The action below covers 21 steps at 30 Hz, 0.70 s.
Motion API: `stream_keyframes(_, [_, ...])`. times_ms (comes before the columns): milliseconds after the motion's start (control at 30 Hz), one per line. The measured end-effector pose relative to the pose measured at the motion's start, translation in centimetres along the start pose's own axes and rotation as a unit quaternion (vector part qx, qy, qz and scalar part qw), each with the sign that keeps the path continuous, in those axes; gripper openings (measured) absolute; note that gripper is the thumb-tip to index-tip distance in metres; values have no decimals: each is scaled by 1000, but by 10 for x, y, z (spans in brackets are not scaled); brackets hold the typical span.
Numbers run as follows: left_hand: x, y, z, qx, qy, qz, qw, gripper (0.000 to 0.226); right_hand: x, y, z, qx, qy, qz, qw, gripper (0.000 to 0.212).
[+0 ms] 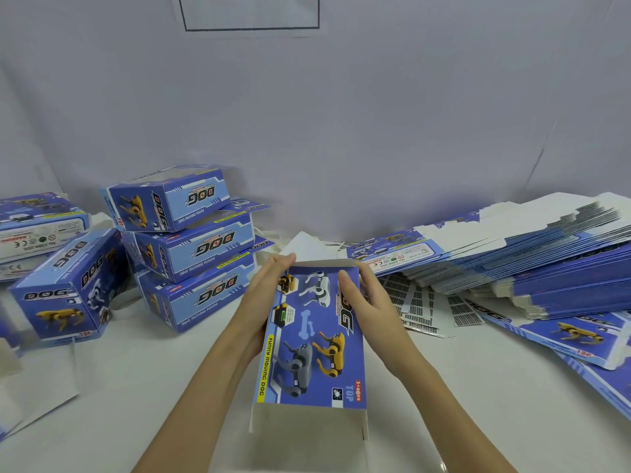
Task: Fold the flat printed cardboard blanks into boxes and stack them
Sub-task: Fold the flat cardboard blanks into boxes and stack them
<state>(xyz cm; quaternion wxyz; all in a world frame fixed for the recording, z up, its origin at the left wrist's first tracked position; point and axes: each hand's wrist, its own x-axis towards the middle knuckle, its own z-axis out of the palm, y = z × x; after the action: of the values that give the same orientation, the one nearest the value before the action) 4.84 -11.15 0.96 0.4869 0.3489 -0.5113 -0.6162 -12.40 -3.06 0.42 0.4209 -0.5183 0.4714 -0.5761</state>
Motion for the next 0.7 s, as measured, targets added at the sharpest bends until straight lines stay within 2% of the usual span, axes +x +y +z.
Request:
stream_keyframes(100, [3,4,-9,71,-39,-33,996,25,-1,-4,2,-7,-29,16,999,33])
stream_keyframes(167, [10,6,-6,114,-43,-38,992,28,-1,-7,4,25,-31,54,998,47])
stream_keyframes(267, [-6,2,-6,41,-67,-15,997,34,2,-7,6,101,-6,124,987,66])
stream_keyframes(333, [-11,-2,-8,31,-65,-10,997,36,4,-6,8,131,15,129,983,61])
stream_keyframes(433, [-10,3,-4,42,-71,-8,997,31,5,-5,7,128,46,109,985,34])
stream_keyframes(500, [-3,7,-4,63,-63,-8,996,27,4,-4,4,104,39,91,990,25])
stream_keyframes(600, [-4,14,-8,97,-88,-27,991,31,2,-2,3,64,13,73,995,20])
stream_keyframes(700, [-9,15,-3,71,-62,-58,994,24,3,-1,6,53,23,88,994,22])
